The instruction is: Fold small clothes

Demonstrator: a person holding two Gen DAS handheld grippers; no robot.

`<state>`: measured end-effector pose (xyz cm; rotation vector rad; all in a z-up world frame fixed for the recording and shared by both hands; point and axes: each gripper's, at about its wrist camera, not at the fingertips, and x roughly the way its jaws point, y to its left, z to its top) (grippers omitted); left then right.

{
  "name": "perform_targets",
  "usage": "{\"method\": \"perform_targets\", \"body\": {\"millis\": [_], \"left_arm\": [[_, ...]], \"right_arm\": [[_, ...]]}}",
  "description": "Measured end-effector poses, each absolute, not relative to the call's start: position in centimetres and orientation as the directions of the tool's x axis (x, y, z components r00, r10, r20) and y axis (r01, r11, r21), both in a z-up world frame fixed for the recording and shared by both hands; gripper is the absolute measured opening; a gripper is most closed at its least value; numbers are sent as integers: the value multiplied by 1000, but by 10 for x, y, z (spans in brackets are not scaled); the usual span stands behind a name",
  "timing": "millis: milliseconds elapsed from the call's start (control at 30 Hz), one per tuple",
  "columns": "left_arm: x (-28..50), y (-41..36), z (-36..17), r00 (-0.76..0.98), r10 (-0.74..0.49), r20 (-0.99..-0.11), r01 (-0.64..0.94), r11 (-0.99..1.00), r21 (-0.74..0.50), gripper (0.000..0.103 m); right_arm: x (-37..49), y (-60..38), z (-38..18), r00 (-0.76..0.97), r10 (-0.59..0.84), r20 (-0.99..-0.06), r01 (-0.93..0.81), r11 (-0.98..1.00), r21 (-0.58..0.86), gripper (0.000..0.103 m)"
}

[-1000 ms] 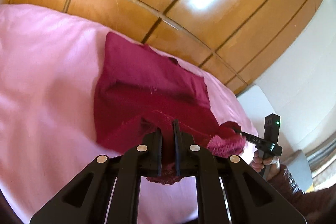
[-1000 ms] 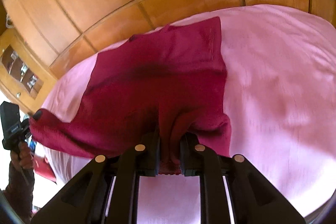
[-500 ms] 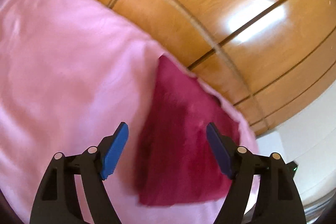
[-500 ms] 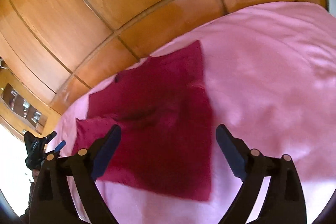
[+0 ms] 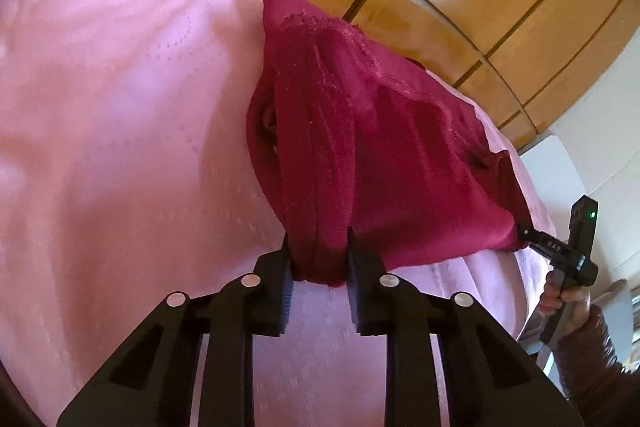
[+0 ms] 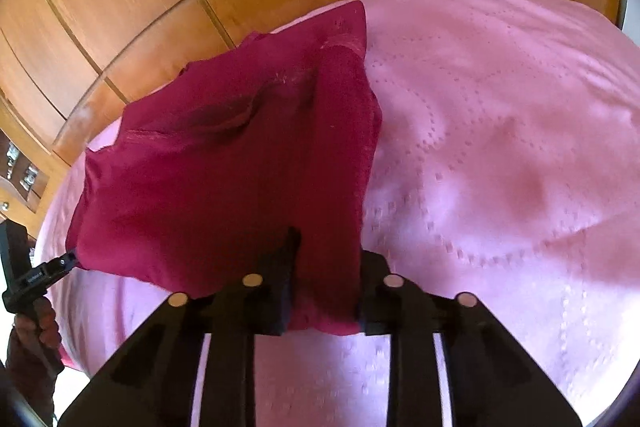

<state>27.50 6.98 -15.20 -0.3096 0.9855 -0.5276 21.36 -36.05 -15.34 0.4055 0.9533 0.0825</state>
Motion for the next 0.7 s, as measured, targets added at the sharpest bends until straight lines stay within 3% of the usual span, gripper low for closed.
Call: {"method": "perform_targets", "body": {"millis": [433, 600, 667, 700], "left_arm": [[165, 101, -149, 389, -570, -723, 266, 822, -504, 20], [136, 108, -144, 433, -480, -763, 233, 877, -420, 20], [145, 114, -131, 486, -483, -728, 228, 874, -428, 30], [151, 117, -123, 523, -473, -709, 225, 879, -420, 47]], "right_arm": [[117, -354, -143, 482, 317, -817, -17, 935, 353, 18], [92, -352, -142, 439, 331, -835, -53, 937, 344, 20], [98, -353, -140, 448, 324, -833, -39, 938, 344, 29], [101, -354, -139, 453, 321, -832, -29, 938, 346, 36]]}}
